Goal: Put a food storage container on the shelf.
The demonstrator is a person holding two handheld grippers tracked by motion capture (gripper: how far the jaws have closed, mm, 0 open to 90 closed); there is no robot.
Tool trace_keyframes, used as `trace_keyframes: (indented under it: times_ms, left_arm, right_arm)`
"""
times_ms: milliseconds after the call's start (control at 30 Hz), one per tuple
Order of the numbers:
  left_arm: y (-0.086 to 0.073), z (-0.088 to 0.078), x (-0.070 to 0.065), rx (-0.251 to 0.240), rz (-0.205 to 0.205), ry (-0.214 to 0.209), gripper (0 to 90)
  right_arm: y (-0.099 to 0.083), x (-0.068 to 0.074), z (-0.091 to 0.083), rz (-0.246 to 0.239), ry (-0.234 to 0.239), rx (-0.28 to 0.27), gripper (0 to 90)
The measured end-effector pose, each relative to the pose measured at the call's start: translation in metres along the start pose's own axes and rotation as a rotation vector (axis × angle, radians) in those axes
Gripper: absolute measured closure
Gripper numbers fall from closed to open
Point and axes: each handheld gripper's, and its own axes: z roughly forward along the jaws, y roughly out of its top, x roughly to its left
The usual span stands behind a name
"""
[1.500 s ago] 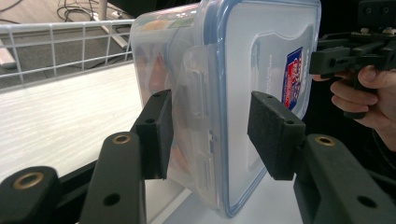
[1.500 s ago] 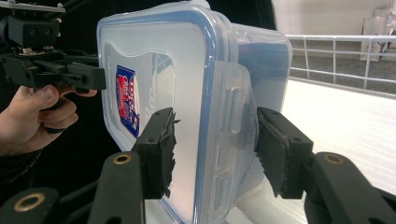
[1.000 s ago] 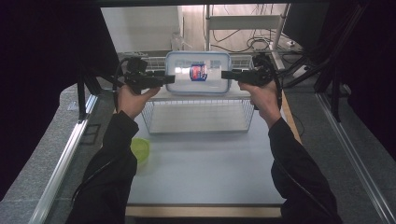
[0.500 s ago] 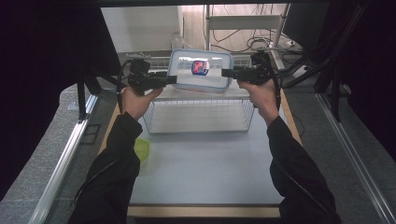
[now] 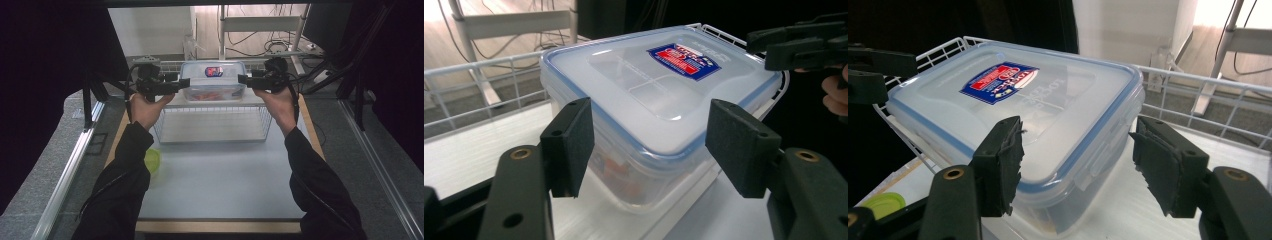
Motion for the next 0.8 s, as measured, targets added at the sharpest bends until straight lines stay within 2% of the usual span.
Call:
trace_keyframes:
  times_ms: [100,167,233,333,400,467,533,800]
  left_arm:
    - [-0.004,-0.011,-0.009,-0.001,0.04,0.003,39.8]
    - [-0.008,-0.017,-0.016,0.0,0.069,0.003,44.7]
    - [-0.014,-0.021,-0.024,0.006,0.097,0.011,50.8]
    - [-0.024,-0.017,-0.03,0.05,0.119,0.01,63.8]
    - [-0.029,-0.01,-0.032,0.088,0.123,0.01,73.1]
    - [-0.031,-0.002,-0.032,0.117,0.125,0.017,80.7]
    - [-0.032,0.005,-0.032,0.124,0.119,0.028,83.2]
    - [-0.029,0.022,-0.026,0.14,0.107,0.083,85.4]
  right_arm:
    - [-0.002,0.003,-0.012,-0.016,0.018,-0.008,44.1]
    - [-0.004,0.008,-0.02,-0.047,0.021,-0.004,54.5]
    - [-0.01,0.013,-0.028,-0.083,0.0,-0.014,64.9]
    - [-0.021,0.019,-0.034,-0.083,0.036,-0.015,79.6]
    - [-0.029,0.024,-0.031,-0.108,0.052,0.013,85.7]
    - [-0.035,0.028,-0.024,-0.143,0.054,0.052,88.6]
    - [-0.039,0.029,-0.015,-0.155,0.047,0.071,89.5]
    - [-0.04,0.024,0.003,-0.136,0.023,0.071,90.0]
